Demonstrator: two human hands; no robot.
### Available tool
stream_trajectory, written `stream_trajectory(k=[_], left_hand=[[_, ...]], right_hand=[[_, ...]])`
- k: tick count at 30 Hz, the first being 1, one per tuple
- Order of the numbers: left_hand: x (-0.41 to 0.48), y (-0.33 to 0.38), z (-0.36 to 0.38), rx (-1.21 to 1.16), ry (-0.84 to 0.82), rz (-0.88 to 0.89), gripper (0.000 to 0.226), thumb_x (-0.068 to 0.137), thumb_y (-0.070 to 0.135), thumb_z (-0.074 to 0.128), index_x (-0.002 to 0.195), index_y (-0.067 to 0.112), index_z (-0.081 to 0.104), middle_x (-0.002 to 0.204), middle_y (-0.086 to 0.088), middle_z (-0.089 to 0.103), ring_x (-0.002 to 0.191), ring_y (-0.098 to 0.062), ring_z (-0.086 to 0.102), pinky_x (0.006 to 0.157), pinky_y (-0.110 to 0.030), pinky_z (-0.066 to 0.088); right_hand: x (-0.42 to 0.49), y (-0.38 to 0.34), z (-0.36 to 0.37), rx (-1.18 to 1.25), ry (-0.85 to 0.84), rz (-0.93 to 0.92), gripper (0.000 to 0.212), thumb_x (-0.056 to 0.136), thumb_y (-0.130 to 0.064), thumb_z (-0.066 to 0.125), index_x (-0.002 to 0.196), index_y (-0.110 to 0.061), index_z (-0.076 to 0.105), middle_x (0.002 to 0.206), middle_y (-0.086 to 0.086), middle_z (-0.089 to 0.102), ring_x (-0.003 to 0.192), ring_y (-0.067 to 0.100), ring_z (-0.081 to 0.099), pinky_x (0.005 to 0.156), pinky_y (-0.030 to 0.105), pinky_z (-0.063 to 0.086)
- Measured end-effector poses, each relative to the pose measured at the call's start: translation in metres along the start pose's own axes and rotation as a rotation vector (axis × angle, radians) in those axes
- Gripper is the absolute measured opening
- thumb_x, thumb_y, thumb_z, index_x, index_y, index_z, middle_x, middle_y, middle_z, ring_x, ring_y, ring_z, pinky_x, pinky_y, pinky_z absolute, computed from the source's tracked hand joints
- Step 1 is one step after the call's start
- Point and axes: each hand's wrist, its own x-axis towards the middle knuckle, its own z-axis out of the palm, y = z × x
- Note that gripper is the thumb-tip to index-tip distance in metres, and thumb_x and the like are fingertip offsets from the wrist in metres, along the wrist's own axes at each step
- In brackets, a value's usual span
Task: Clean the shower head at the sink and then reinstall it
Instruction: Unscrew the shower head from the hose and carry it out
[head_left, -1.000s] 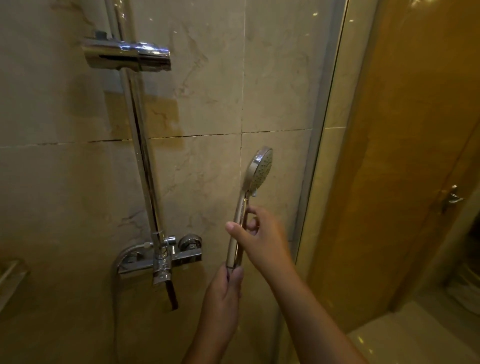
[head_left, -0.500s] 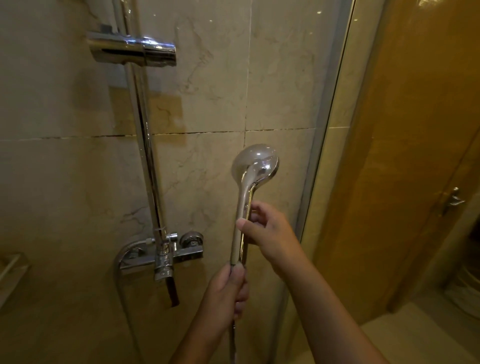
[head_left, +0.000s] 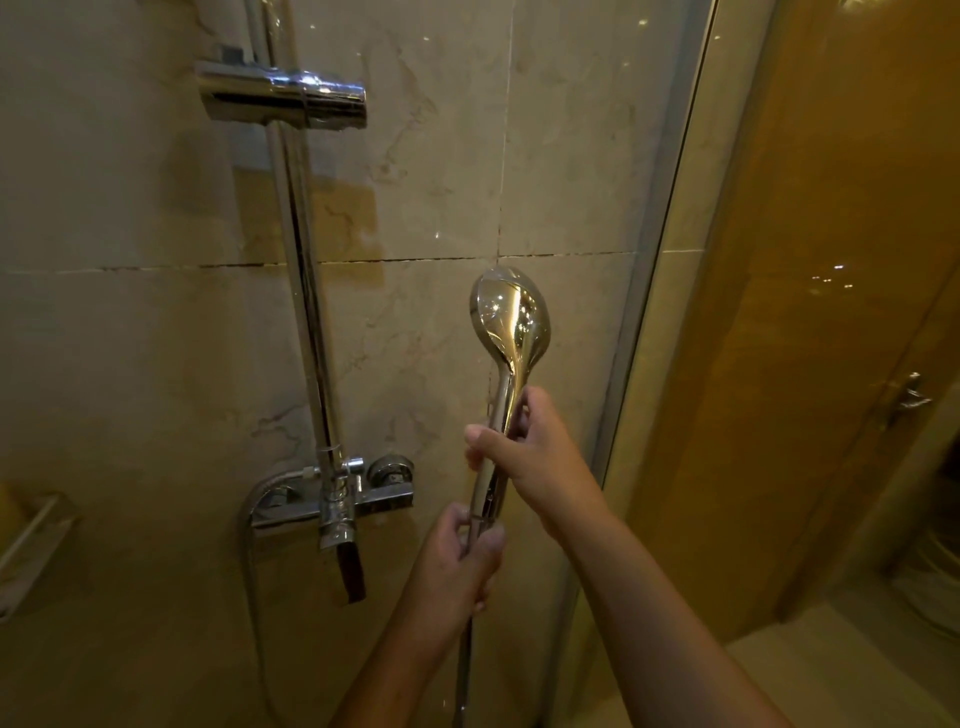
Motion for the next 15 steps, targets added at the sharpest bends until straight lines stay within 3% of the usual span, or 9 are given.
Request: stream_trajectory(k=[4, 9, 11, 13, 15], left_hand=[[0.001, -0.003, -0.005, 0.052, 0.042, 0.002, 0.015, 0.095, 0.028, 0.058, 0.098, 0.015, 0.050, 0.064, 0.003, 0.050, 0.049, -0.009, 0.042, 0.045, -0.022, 0.035], [-0.001, -0.003, -0.011, 0.046, 0.029, 0.080, 0.022, 0.098, 0.028, 0.054, 0.094, 0.008, 0.051, 0.068, -0.003, 0.055, 0.048, -0.011, 0.041, 0.048, -0.025, 0.037], [-0.001, -0.005, -0.015, 0.035, 0.019, 0.095, 0.030, 0.096, 0.034, 0.054, 0.094, 0.005, 0.054, 0.070, -0.001, 0.059, 0.048, -0.010, 0.042, 0.049, -0.026, 0.038], [0.000, -0.006, -0.019, 0.020, 0.015, 0.110, 0.033, 0.093, 0.035, 0.053, 0.095, 0.002, 0.056, 0.070, -0.001, 0.061, 0.047, -0.010, 0.042, 0.049, -0.026, 0.038], [0.002, -0.006, -0.022, 0.027, 0.006, 0.129, 0.032, 0.093, 0.033, 0.051, 0.097, 0.003, 0.059, 0.071, -0.002, 0.062, 0.048, -0.010, 0.044, 0.050, -0.024, 0.039]], right_hand=[[0.007, -0.001, 0.001, -0.099, 0.008, -0.007, 0.029, 0.088, -0.029, 0.072, 0.106, -0.021, 0.052, 0.094, 0.007, 0.074, 0.085, 0.011, 0.074, 0.080, 0.033, 0.059], [0.004, -0.002, 0.001, 0.020, -0.015, -0.015, 0.028, 0.087, -0.022, 0.073, 0.111, -0.016, 0.063, 0.102, 0.017, 0.067, 0.097, 0.031, 0.068, 0.087, 0.046, 0.060], [0.004, -0.001, 0.001, 0.115, -0.050, 0.002, 0.030, 0.086, -0.017, 0.074, 0.114, -0.011, 0.064, 0.094, 0.017, 0.064, 0.096, 0.037, 0.067, 0.090, 0.053, 0.057], [0.005, -0.002, 0.000, 0.163, -0.052, 0.005, 0.033, 0.086, -0.012, 0.074, 0.114, -0.002, 0.061, 0.091, 0.011, 0.065, 0.090, 0.031, 0.069, 0.091, 0.054, 0.057], [0.005, -0.001, 0.001, 0.267, -0.056, 0.021, 0.042, 0.086, -0.008, 0.073, 0.126, -0.011, 0.058, 0.096, 0.008, 0.074, 0.095, 0.023, 0.073, 0.093, 0.048, 0.057]])
